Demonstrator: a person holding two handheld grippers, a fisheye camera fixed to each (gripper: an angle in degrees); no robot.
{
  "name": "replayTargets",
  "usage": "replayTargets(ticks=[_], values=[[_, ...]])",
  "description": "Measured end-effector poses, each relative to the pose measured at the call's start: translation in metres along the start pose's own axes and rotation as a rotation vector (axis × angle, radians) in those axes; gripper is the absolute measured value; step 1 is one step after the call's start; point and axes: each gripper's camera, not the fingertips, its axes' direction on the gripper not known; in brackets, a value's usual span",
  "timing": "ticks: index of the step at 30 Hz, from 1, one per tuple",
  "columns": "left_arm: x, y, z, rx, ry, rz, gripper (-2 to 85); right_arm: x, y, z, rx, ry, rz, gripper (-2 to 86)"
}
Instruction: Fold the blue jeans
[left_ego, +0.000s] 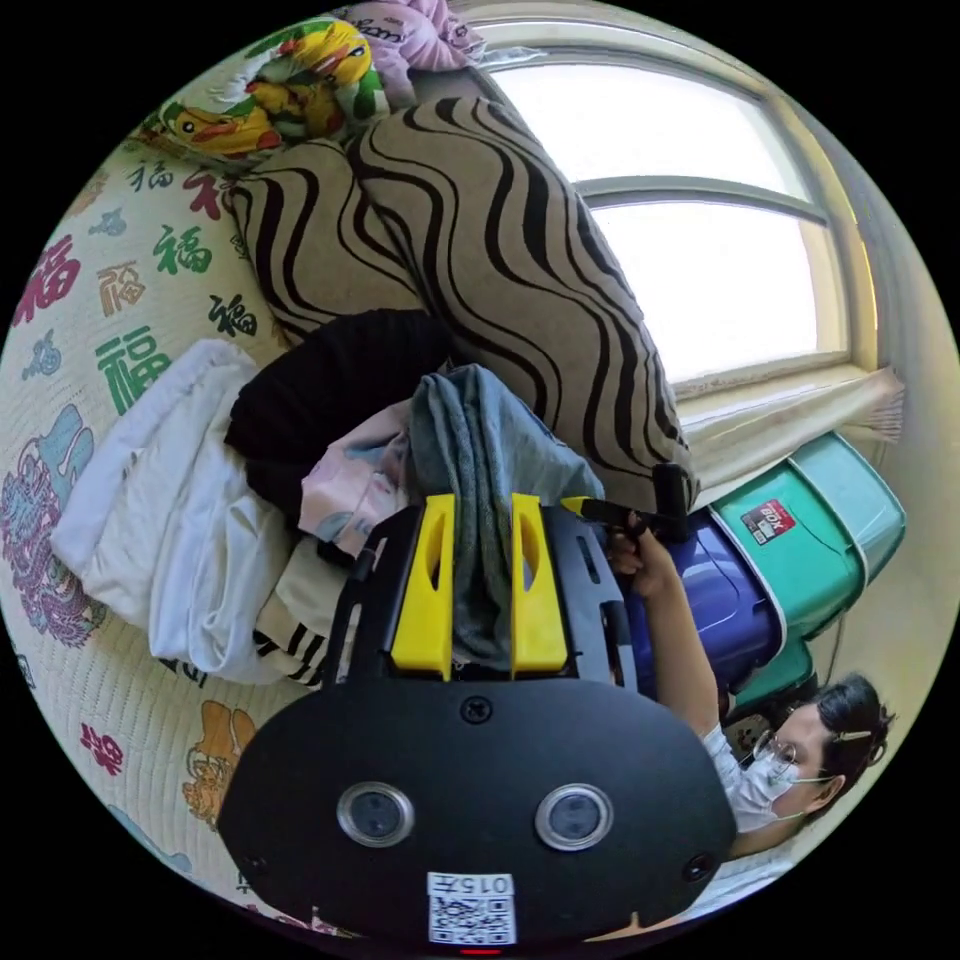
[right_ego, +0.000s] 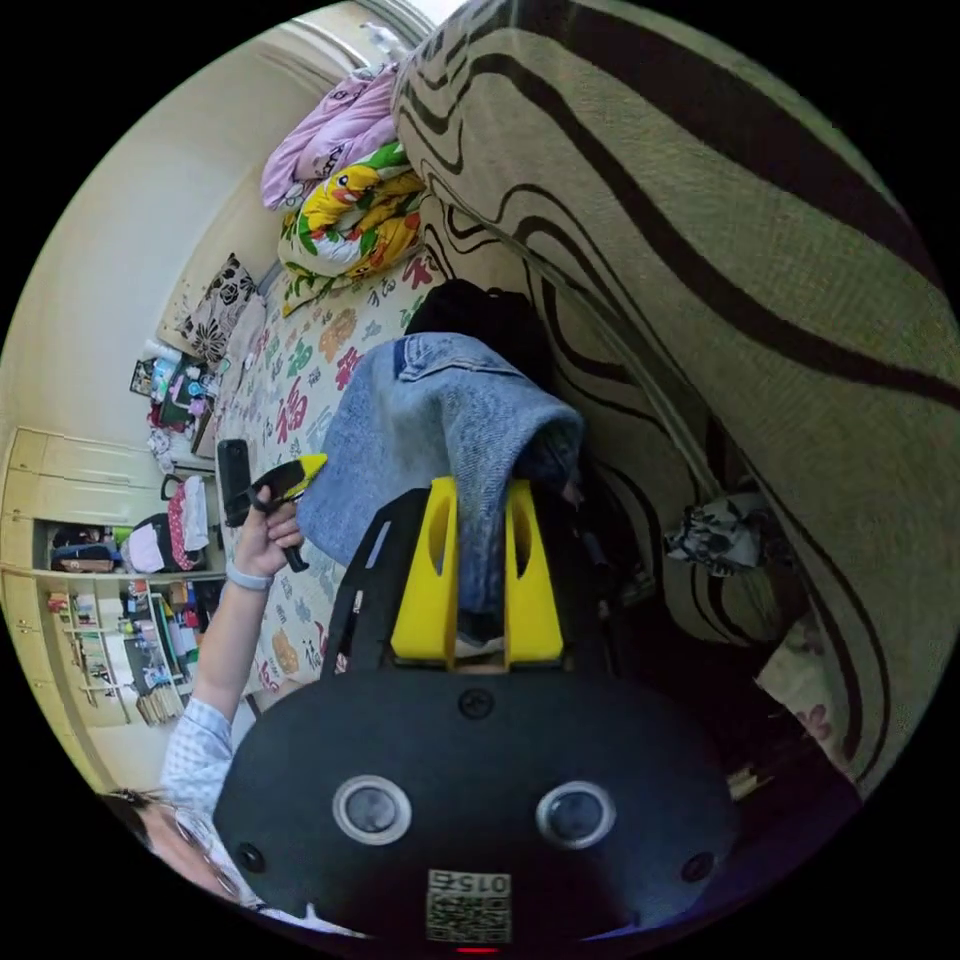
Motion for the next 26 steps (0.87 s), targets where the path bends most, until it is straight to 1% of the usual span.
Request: replayTargets(ticks=[2, 4, 6, 7, 8, 9, 10, 11, 12, 13, 15, 16, 18, 19, 20, 21, 22, 24, 25, 26], values=[[0.020, 0.021, -0.042, 0.036, 0.034, 0.061, 8.3, -0.015, 0.015, -0.003, 0.065, 0.090, 0.012, 8.3], [0.042, 0.051, -0.089, 0.065, 0.013, 0.118, 8.2, -0.039, 0.033, -0.004, 0.130, 0.165, -0.010, 9.0], [0.069, 0.107, -0.159, 0.108, -0.104, 0.208, 7.9, -0.083, 0.059, 0.004, 0.180, 0.255, -0.094, 9.5], [0.074, 0.124, -0.176, 0.115, -0.143, 0.216, 7.9, -0.095, 0.066, 0.009, 0.190, 0.271, -0.124, 9.5], [0.081, 0.158, -0.212, 0.116, -0.210, 0.233, 7.9, -0.123, 0.082, 0.019, 0.213, 0.302, -0.185, 9.6], [0.085, 0.196, -0.249, 0.125, -0.268, 0.236, 8.0, -0.153, 0.101, 0.033, 0.244, 0.314, -0.255, 9.7], [0.087, 0.215, -0.268, 0.134, -0.295, 0.233, 8.0, -0.167, 0.110, 0.042, 0.248, 0.303, -0.298, 9.7], [0.088, 0.257, -0.309, 0.160, -0.354, 0.216, 8.1, -0.197, 0.129, 0.065, 0.231, 0.254, -0.386, 9.8], [0.087, 0.300, -0.352, 0.201, -0.426, 0.173, 8.2, -0.226, 0.149, 0.093, 0.198, 0.181, -0.472, 9.9], [0.086, 0.322, -0.374, 0.227, -0.464, 0.149, 8.2, -0.240, 0.161, 0.108, 0.185, 0.139, -0.520, 9.9], [0.083, 0.414, -0.466, 0.369, -0.651, 0.014, 8.5, -0.296, 0.209, 0.177, 0.128, -0.015, -0.671, 9.9], [0.083, 0.437, -0.490, 0.408, -0.700, -0.029, 8.7, -0.310, 0.221, 0.196, 0.113, -0.052, -0.708, 9.9], [0.082, 0.529, -0.578, 0.563, -0.872, -0.220, 10.0, -0.365, 0.267, 0.280, 0.006, -0.176, -0.809, 9.8], [0.082, 0.551, -0.599, 0.598, -0.915, -0.274, 10.3, -0.379, 0.278, 0.301, -0.025, -0.207, -0.829, 9.8], [0.081, 0.593, -0.638, 0.670, -0.987, -0.385, 11.1, -0.405, 0.299, 0.341, -0.089, -0.269, -0.860, 9.6], [0.079, 0.632, -0.673, 0.732, -1.006, -0.481, 11.6, -0.430, 0.318, 0.380, -0.153, -0.329, -0.877, 9.3], [0.076, 0.650, -0.689, 0.762, -0.991, -0.525, 11.7, -0.443, 0.327, 0.400, -0.187, -0.358, -0.883, 9.1], [0.064, 0.716, -0.744, 0.905, -0.866, -0.662, 12.0, -0.493, 0.361, 0.473, -0.329, -0.466, -0.902, 8.4], [0.061, 0.731, -0.755, 0.944, -0.834, -0.694, 12.0, -0.505, 0.369, 0.490, -0.364, -0.486, -0.905, 8.2], [0.055, 0.758, -0.774, 1.027, -0.775, -0.745, 12.1, -0.528, 0.385, 0.521, -0.431, -0.526, -0.910, 8.2]])
